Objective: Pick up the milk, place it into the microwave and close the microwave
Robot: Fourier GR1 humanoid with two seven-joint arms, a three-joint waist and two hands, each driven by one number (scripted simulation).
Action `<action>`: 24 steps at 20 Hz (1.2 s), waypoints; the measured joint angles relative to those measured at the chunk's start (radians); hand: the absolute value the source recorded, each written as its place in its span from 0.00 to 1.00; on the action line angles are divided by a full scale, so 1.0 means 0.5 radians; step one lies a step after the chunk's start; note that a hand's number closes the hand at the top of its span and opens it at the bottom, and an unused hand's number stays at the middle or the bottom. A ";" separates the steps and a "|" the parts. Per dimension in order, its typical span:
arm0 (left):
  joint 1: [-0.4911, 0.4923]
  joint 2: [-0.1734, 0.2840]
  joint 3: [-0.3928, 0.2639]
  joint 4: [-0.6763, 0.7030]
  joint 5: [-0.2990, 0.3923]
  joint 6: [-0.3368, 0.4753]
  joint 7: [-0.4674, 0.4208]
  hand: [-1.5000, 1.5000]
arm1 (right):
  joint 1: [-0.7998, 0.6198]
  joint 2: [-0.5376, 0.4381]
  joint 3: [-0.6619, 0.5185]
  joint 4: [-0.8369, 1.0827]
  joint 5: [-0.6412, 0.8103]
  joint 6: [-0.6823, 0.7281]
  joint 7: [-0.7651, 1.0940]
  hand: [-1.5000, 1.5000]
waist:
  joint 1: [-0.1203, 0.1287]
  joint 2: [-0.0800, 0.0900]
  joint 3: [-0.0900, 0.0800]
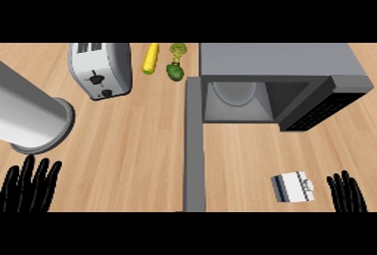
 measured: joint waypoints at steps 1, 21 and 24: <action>0.011 0.005 0.007 0.010 0.011 -0.016 -0.008 0.00 | -0.025 0.006 -0.009 0.092 0.025 -0.033 -0.061 0.00 | 0.000 0.000 0.000; 0.246 0.015 0.039 -0.030 0.042 -0.165 -0.148 0.00 | -0.611 -0.130 -0.268 1.462 0.161 -0.192 -0.824 0.00 | 0.003 0.001 0.001; 0.220 0.016 0.055 -0.018 0.046 -0.173 -0.135 0.00 | -0.684 -0.170 -0.287 1.604 0.173 -0.206 -0.881 0.00 | 0.001 0.001 0.000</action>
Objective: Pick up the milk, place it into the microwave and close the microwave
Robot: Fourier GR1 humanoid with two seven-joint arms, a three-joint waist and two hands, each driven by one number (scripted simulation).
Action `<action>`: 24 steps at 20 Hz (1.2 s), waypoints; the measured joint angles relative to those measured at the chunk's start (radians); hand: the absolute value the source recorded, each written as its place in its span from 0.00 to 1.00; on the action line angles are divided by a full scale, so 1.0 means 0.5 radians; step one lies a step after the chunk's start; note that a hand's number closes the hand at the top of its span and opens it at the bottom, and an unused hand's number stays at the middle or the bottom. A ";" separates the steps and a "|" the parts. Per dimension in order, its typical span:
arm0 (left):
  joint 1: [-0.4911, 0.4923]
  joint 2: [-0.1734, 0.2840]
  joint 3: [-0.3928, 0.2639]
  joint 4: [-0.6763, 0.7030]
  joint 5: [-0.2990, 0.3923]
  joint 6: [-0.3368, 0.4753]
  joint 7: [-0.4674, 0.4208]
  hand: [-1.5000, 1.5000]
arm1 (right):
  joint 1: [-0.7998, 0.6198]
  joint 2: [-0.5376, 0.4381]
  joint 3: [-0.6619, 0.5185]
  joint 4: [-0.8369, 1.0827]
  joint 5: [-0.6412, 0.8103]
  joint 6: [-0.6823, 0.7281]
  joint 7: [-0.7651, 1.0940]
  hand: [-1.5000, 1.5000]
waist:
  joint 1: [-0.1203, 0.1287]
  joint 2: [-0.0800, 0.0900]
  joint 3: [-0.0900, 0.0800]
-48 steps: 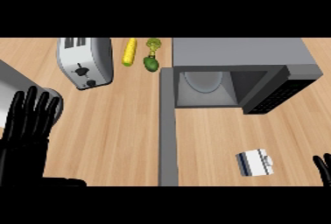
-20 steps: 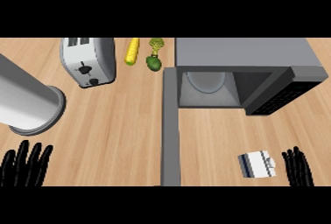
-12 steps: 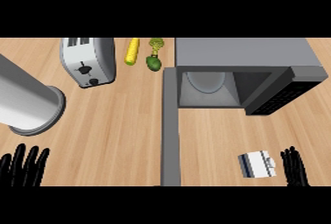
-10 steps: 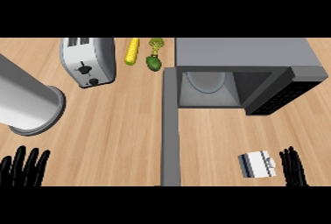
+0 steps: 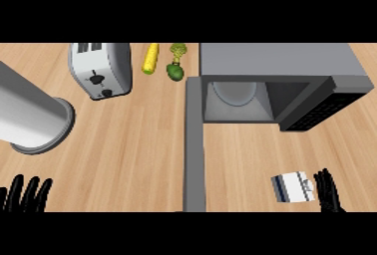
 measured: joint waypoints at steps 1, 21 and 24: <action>-0.014 -0.005 -0.015 0.003 -0.007 0.018 0.015 0.00 | -0.036 -0.026 -0.012 0.074 0.004 0.004 -0.032 0.00 | 0.000 0.000 0.000; 0.024 0.007 0.032 0.034 0.016 -0.059 -0.040 0.00 | -0.378 -0.049 -0.012 0.508 -0.005 -0.034 -0.133 0.00 | -0.007 -0.005 -0.031; 0.049 0.004 0.007 0.050 -0.009 -0.064 -0.078 0.00 | -0.430 -0.025 -0.042 0.526 -0.012 -0.112 -0.134 1.00 | -0.004 -0.004 -0.023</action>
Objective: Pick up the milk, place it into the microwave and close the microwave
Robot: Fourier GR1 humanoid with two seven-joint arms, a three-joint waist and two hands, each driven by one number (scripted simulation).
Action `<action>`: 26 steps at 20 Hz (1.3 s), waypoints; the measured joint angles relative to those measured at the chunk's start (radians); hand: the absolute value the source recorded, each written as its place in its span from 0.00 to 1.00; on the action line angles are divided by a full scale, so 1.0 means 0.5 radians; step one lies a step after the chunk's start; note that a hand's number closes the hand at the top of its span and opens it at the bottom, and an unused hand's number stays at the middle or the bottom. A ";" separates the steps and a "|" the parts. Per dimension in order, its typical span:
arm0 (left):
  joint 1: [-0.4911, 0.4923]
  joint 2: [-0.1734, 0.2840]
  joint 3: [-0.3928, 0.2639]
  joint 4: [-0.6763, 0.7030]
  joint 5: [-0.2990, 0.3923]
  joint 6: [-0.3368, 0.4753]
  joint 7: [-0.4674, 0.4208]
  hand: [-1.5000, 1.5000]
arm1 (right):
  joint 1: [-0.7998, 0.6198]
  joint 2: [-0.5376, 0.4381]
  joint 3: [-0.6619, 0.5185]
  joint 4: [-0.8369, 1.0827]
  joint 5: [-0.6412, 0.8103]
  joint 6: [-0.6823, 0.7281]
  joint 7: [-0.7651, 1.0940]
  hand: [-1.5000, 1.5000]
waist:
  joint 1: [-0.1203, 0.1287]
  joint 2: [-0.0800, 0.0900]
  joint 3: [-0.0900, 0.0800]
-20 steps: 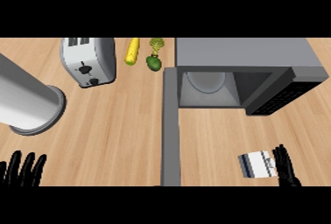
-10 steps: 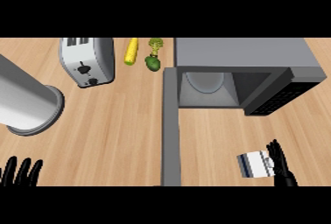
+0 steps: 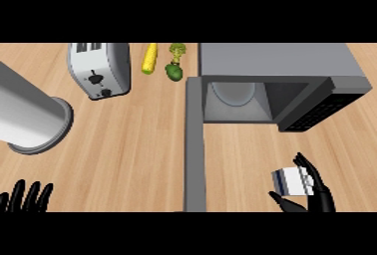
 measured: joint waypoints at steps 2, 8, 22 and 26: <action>-0.027 -0.005 -0.003 -0.006 0.007 0.014 0.032 0.00 | -0.042 -0.004 0.001 0.019 0.043 -0.089 -0.009 1.00 | 0.002 0.002 0.007; 0.030 0.002 0.015 0.014 0.021 -0.041 -0.034 0.00 | -0.179 -0.026 -0.058 0.141 0.065 -0.231 -0.034 1.00 | 0.013 0.003 0.019; -0.004 0.028 0.071 -0.011 0.103 -0.076 0.032 0.00 | -0.790 0.103 -0.216 0.535 -0.004 -0.485 -0.068 1.00 | 0.039 0.015 0.026; 0.045 0.002 0.028 -0.045 0.082 -0.069 0.024 0.00 | -0.833 0.132 -0.210 0.526 -0.024 -0.501 -0.067 1.00 | 0.029 0.011 0.025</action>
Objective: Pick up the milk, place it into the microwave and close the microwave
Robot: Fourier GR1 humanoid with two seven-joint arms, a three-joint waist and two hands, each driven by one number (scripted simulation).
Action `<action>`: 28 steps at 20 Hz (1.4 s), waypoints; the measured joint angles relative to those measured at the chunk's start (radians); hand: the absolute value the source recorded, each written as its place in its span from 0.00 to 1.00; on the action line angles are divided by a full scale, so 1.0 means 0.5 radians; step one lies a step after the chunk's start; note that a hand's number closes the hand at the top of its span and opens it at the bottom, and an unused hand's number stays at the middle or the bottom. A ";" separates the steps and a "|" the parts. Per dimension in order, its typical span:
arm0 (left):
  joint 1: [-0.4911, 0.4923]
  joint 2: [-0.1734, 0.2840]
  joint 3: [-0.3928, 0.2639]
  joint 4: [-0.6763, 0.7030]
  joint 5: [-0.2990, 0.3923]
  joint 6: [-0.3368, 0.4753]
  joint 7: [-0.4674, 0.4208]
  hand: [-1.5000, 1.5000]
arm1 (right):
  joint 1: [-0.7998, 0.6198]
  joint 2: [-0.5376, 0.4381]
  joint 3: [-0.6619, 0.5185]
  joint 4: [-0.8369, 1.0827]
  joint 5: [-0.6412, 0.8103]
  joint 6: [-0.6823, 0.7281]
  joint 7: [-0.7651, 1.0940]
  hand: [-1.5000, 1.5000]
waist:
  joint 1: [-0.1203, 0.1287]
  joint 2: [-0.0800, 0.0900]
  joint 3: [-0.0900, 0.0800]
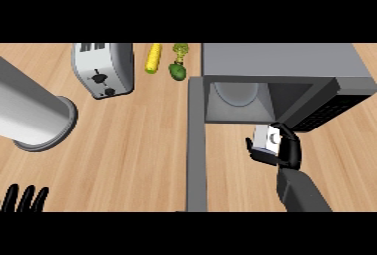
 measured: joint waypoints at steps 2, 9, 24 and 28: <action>-0.014 -0.001 0.003 -0.024 0.014 0.016 0.047 0.00 | 0.007 0.019 0.013 -0.038 -0.005 -0.010 0.001 1.00 | -0.008 -0.002 0.000; 0.041 -0.013 -0.008 0.020 -0.026 -0.029 -0.024 0.00 | 0.324 0.076 0.303 -0.572 -0.062 -0.030 0.118 1.00 | -0.047 -0.020 -0.005; 0.179 -0.016 -0.046 -0.033 -0.013 -0.066 -0.093 0.00 | 1.198 0.081 0.911 -2.127 -0.214 0.107 0.873 1.00 | -0.040 -0.016 -0.004; 0.172 0.001 0.016 -0.012 0.035 -0.085 -0.089 0.00 | 1.225 0.087 1.031 -2.284 -0.328 0.072 0.962 1.00 | -0.033 -0.012 -0.003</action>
